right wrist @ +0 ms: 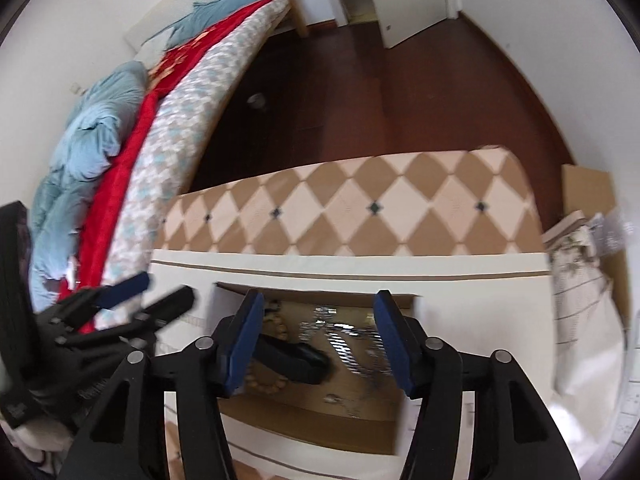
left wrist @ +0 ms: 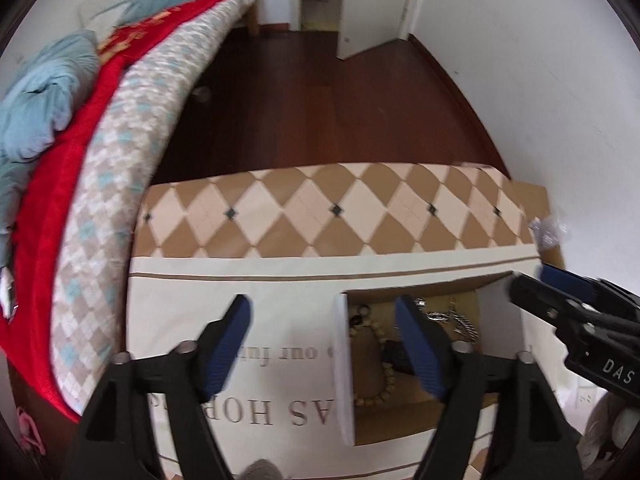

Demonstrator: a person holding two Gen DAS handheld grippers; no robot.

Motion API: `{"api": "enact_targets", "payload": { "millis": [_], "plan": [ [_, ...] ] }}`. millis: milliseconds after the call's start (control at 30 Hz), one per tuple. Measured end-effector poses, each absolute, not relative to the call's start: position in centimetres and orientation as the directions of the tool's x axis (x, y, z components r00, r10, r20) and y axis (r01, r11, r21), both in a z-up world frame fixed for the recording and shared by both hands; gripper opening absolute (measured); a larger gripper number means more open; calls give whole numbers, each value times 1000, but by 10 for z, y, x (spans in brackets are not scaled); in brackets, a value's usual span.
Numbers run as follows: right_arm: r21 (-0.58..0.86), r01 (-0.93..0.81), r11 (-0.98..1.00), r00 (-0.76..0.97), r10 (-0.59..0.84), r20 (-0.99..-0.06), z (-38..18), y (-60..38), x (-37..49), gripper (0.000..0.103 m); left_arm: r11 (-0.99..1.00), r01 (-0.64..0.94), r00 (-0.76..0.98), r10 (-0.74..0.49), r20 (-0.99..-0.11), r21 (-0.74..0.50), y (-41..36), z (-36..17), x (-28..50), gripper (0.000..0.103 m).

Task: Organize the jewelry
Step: 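Carry the necklace and ring into the white box and open both tools, then withdraw both tools up from the box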

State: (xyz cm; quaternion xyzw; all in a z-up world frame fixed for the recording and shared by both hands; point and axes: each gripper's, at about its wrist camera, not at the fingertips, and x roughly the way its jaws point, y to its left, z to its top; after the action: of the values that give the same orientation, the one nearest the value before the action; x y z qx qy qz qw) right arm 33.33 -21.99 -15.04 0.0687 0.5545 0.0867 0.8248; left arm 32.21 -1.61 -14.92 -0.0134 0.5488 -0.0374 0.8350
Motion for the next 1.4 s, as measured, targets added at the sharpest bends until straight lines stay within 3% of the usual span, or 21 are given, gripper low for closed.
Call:
{"api": "enact_targets", "payload": {
  "millis": [33, 100, 167, 367, 600, 1400],
  "plan": [
    [182, -59, 981, 373, 191, -908, -149, -222, 331, 72, 998, 39, 401, -57, -914, -45, -15, -149, 320, 91],
    [97, -46, 994, 382, 107, -918, -150, -225, 321, 98, 1000, 13, 415, -11, -910, -6, -12, -148, 314, 92],
    [22, -39, 999, 379, 35, -925, -154, -224, 310, 103, 1000, 3, 423, 25, -906, 29, -13, -150, 306, 92],
    [-61, -11, 998, 361, -53, -931, -165, -225, 285, 103, 998, -3, 425, 61, -903, 67, -17, -152, 280, 97],
    [-59, 16, 998, 396, -61, -916, -145, -227, 253, 103, 998, 12, 446, 50, -894, 62, -26, -133, 247, 97],
    [-69, 28, 997, 668, -70, -741, 39, -227, 95, 103, 999, -41, 664, 21, -747, -9, -24, 26, 98, 97]
  ]
}}
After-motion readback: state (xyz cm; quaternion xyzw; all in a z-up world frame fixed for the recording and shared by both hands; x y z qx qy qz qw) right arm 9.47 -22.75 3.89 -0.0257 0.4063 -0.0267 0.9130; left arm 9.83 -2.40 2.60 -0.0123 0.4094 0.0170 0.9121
